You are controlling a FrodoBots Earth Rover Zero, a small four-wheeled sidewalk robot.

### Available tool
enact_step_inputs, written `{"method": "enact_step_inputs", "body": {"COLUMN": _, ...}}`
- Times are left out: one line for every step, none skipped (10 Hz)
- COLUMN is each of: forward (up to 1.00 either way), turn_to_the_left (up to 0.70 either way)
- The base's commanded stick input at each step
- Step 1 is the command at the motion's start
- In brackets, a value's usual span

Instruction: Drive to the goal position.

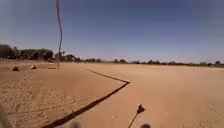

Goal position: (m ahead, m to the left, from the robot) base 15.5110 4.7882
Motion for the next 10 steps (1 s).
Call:
{"method": "enact_step_inputs", "body": {"forward": 0.0, "turn_to_the_left": 0.0}}
{"method": "enact_step_inputs", "body": {"forward": 0.0, "turn_to_the_left": 0.0}}
{"method": "enact_step_inputs", "body": {"forward": 0.0, "turn_to_the_left": 0.0}}
{"method": "enact_step_inputs", "body": {"forward": 0.0, "turn_to_the_left": 0.0}}
{"method": "enact_step_inputs", "body": {"forward": 0.04, "turn_to_the_left": 0.0}}
{"method": "enact_step_inputs", "body": {"forward": 0.36, "turn_to_the_left": 0.0}}
{"method": "enact_step_inputs", "body": {"forward": 0.59, "turn_to_the_left": 0.0}}
{"method": "enact_step_inputs", "body": {"forward": 0.7, "turn_to_the_left": 0.0}}
{"method": "enact_step_inputs", "body": {"forward": 0.7, "turn_to_the_left": 0.0}}
{"method": "enact_step_inputs", "body": {"forward": 0.7, "turn_to_the_left": 0.0}}
